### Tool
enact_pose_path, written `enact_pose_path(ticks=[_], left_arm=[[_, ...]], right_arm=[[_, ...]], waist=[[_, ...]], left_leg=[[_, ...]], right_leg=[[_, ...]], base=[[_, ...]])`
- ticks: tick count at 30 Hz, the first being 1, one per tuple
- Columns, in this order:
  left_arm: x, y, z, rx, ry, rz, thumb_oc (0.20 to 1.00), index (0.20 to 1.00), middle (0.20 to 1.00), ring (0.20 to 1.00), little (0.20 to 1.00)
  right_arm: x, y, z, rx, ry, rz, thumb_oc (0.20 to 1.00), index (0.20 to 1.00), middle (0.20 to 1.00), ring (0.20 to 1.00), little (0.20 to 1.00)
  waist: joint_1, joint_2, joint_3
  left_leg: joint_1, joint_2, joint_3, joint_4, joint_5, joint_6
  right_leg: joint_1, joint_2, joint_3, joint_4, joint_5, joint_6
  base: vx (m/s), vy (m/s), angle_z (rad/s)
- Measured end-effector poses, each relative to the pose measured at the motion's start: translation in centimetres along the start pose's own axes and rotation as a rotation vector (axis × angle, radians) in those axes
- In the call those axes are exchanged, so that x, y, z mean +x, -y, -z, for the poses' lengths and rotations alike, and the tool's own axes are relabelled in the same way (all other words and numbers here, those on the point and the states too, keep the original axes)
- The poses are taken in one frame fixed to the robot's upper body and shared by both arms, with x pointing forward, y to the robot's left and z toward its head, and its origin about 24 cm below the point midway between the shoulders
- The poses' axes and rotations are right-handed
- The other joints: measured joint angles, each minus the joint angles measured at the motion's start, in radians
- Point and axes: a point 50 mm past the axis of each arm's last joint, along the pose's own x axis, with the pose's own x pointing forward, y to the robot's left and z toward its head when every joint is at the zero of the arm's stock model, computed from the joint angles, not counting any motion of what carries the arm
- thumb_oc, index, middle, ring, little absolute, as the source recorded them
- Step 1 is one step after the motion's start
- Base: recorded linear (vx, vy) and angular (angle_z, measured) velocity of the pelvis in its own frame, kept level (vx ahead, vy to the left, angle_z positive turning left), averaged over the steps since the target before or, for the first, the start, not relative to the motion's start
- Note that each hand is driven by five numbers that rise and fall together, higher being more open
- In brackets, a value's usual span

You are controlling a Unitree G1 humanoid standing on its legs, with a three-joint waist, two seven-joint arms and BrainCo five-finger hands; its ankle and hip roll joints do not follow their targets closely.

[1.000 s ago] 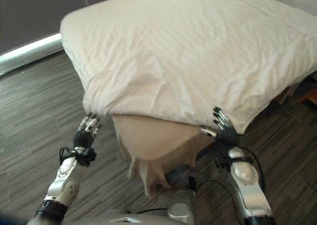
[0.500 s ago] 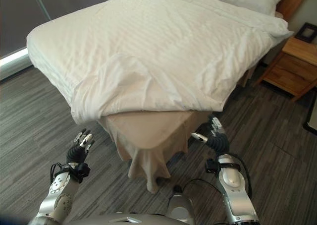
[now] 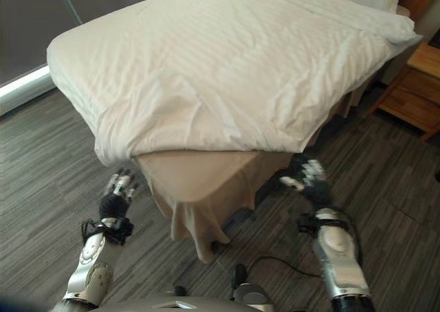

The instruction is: Making the bed.

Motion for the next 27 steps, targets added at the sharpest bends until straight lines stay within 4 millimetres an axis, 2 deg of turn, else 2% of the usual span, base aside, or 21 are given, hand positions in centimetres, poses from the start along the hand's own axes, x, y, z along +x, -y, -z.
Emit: enact_pose_path(ticks=[3, 6, 7, 8, 10, 12, 13, 14, 15, 17, 18, 19, 20, 21, 23, 24, 25, 27], left_arm=[[-0.3, -0.8, -0.9, 0.013, 0.022, -0.014, 1.000, 1.000, 1.000, 1.000, 1.000], [-0.8, -0.8, -1.5, 0.016, 0.043, 0.009, 1.000, 1.000, 1.000, 1.000, 1.000], [-1.3, -1.3, -1.2, 0.018, 0.029, -0.002, 1.000, 1.000, 1.000, 1.000, 1.000], [-1.6, -1.5, -1.0, 0.018, 0.017, -0.009, 1.000, 1.000, 1.000, 1.000, 1.000], [-2.1, -2.1, -0.7, 0.032, -0.006, -0.014, 1.000, 1.000, 1.000, 1.000, 1.000], [-2.2, -2.0, -0.6, 0.049, -0.027, 0.015, 1.000, 1.000, 1.000, 1.000, 1.000], [-2.2, -2.1, -0.5, 0.063, -0.039, 0.029, 1.000, 1.000, 1.000, 1.000, 1.000], [-2.1, -1.4, -0.2, 0.082, -0.063, 0.085, 1.000, 1.000, 1.000, 1.000, 1.000], [-2.0, -1.1, -0.3, 0.082, -0.056, 0.107, 1.000, 1.000, 1.000, 1.000, 1.000], [-2.0, -1.1, 0.1, 0.086, -0.086, 0.126, 1.000, 1.000, 1.000, 1.000, 1.000], [-1.9, -0.9, 0.1, 0.082, -0.092, 0.143, 1.000, 1.000, 1.000, 1.000, 1.000], [-1.9, -1.3, -0.1, 0.093, -0.096, 0.140, 1.000, 1.000, 1.000, 1.000, 1.000], [-1.8, -1.4, -0.3, 0.107, -0.096, 0.144, 1.000, 1.000, 1.000, 1.000, 1.000], [-1.6, -1.5, -0.5, 0.119, -0.092, 0.149, 1.000, 1.000, 1.000, 1.000, 1.000], [-1.5, -1.5, -0.7, 0.132, -0.090, 0.156, 1.000, 1.000, 1.000, 1.000, 1.000], [-1.5, -1.7, -0.9, 0.141, -0.090, 0.154, 1.000, 1.000, 1.000, 1.000, 1.000], [-1.4, -1.8, -1.2, 0.164, -0.088, 0.163, 1.000, 1.000, 1.000, 1.000, 1.000], [-1.4, -1.8, -1.1, 0.165, -0.091, 0.163, 1.000, 1.000, 1.000, 1.000, 1.000]], right_arm=[[1.2, 1.0, -1.0, -0.064, 0.009, 0.006, 1.000, 1.000, 1.000, 1.000, 1.000], [4.0, 2.9, -4.8, -0.255, 0.087, -0.014, 1.000, 1.000, 1.000, 1.000, 1.000], [5.5, 3.1, -7.5, -0.349, 0.155, -0.027, 1.000, 1.000, 1.000, 1.000, 1.000], [6.2, 3.0, -9.0, -0.387, 0.198, -0.030, 1.000, 1.000, 1.000, 1.000, 1.000], [7.7, 1.6, -11.7, -0.409, 0.283, -0.050, 1.000, 1.000, 1.000, 1.000, 1.000], [8.8, 0.6, -13.1, -0.453, 0.319, -0.077, 1.000, 1.000, 1.000, 1.000, 1.000], [10.5, -0.5, -13.8, -0.532, 0.302, -0.097, 1.000, 1.000, 1.000, 1.000, 1.000], [11.7, -0.6, -14.9, -0.641, 0.286, -0.100, 1.000, 1.000, 1.000, 1.000, 1.000], [12.4, -0.6, -15.6, -0.672, 0.285, -0.088, 1.000, 1.000, 1.000, 1.000, 1.000], [14.7, -1.4, -17.9, -0.835, 0.241, -0.057, 1.000, 1.000, 1.000, 1.000, 1.000], [15.2, -1.5, -19.4, -0.893, 0.238, -0.029, 1.000, 1.000, 1.000, 1.000, 1.000], [15.8, -2.8, -22.8, -0.929, 0.299, 0.019, 1.000, 1.000, 1.000, 1.000, 1.000], [15.9, -3.2, -24.1, -0.934, 0.321, 0.038, 1.000, 1.000, 1.000, 1.000, 1.000], [16.0, -3.4, -25.0, -0.931, 0.337, 0.062, 1.000, 1.000, 1.000, 1.000, 1.000], [16.0, -3.6, -25.9, -0.925, 0.348, 0.085, 1.000, 1.000, 1.000, 1.000, 1.000], [16.1, -4.1, -25.9, -0.942, 0.348, 0.083, 1.000, 1.000, 1.000, 1.000, 1.000], [16.4, -4.6, -26.8, -0.999, 0.321, 0.132, 1.000, 1.000, 1.000, 1.000, 1.000], [16.3, -4.3, -27.4, -0.997, 0.320, 0.168, 1.000, 1.000, 1.000, 1.000, 1.000]], waist=[[0.016, -0.007, 0.003], [0.029, -0.028, 0.009], [0.035, -0.033, 0.009], [0.034, -0.036, 0.007], [0.048, -0.057, 0.005], [0.069, -0.077, 0.002], [0.070, -0.088, 0.001], [0.090, -0.099, -0.003], [0.110, -0.106, -0.005], [0.118, -0.115, -0.003], [0.137, -0.118, -0.003], [0.170, -0.128, 0.002], [0.179, -0.133, 0.006], [0.194, -0.133, 0.011], [0.199, -0.136, 0.013], [0.223, -0.126, 0.019], [0.231, -0.127, 0.035], [0.265, -0.115, 0.053]], left_leg=[[-0.005, -0.006, -0.013, 0.001, 0.001, -0.001], [-0.016, -0.021, -0.055, 0.001, 0.009, 0.000], [-0.019, -0.025, -0.064, 0.000, 0.011, 0.003], [-0.019, -0.027, -0.068, 0.002, 0.013, 0.007], [-0.020, -0.028, -0.077, -0.007, 0.014, 0.008], [-0.023, -0.029, -0.087, -0.006, 0.020, 0.006], [-0.025, -0.032, -0.088, -0.003, 0.020, 0.005], [-0.039, -0.038, -0.100, 0.003, 0.021, 0.006], [-0.052, -0.041, -0.108, 0.004, 0.022, 0.006], [-0.067, -0.050, -0.114, 0.012, 0.026, 0.003], [-0.088, -0.056, -0.121, 0.021, 0.028, 0.005], [-0.131, -0.061, -0.125, 0.027, 0.033, 0.006], [-0.146, -0.063, -0.135, 0.030, 0.037, 0.006], [-0.167, -0.064, -0.149, 0.033, 0.042, 0.005], [-0.194, -0.070, -0.177, 0.039, 0.046, 0.003], [-0.214, -0.073, -0.199, 0.038, 0.053, 0.003], [-0.262, -0.079, -0.216, 0.049, 0.059, -0.001], [-0.321, -0.085, -0.236, 0.056, 0.074, -0.004]], right_leg=[[0.006, -0.003, -0.012, 0.000, -0.001, 0.001], [0.012, -0.019, -0.044, 0.000, -0.001, 0.003], [0.013, -0.023, -0.054, 0.000, 0.001, 0.002], [0.013, -0.025, -0.057, 0.000, 0.001, 0.002], [0.016, -0.027, -0.065, 0.000, -0.001, 0.005], [0.016, -0.029, -0.073, 0.000, 0.001, 0.004], [0.015, -0.031, -0.073, 0.000, 0.004, 0.005], [0.006, -0.036, -0.080, 0.000, 0.005, 0.007], [0.000, -0.040, -0.086, 0.000, 0.006, 0.009], [-0.014, -0.048, -0.089, 0.000, 0.012, 0.013], [-0.027, -0.054, -0.090, 0.000, 0.015, 0.014], [-0.061, -0.059, -0.091, 0.000, 0.022, 0.014], [-0.076, -0.061, -0.099, 0.000, 0.023, 0.014], [-0.088, -0.063, -0.111, 0.000, 0.026, 0.011], [-0.101, -0.068, -0.116, 0.000, 0.026, 0.012], [-0.107, -0.072, -0.109, 0.000, 0.025, 0.012], [-0.145, -0.075, -0.112, -0.001, 0.026, 0.013], [-0.191, -0.079, -0.119, 0.000, 0.035, 0.013]], base=[[0.03, -0.027, 0.19], [0.03, 0.003, 0.35], [0.05, 0.011, 0.22], [0.05, 0.007, 0.22], [0.01, 0.015, 0.12], [-0.02, 0.017, 0.09], [-0.03, 0.003, 0.18], [-0.08, 0.001, 0.17], [-0.07, -0.006, 0.20], [-0.07, -0.002, 0.14], [-0.13, -0.003, 0.15], [-0.11, -0.001, 0.21], [-0.09, -0.003, 0.24], [-0.05, -0.001, 0.36], [-0.08, 0.009, 0.47], [-0.07, 0.028, 0.51], [-0.03, 0.020, 0.54], [-0.01, 0.010, 0.32]])
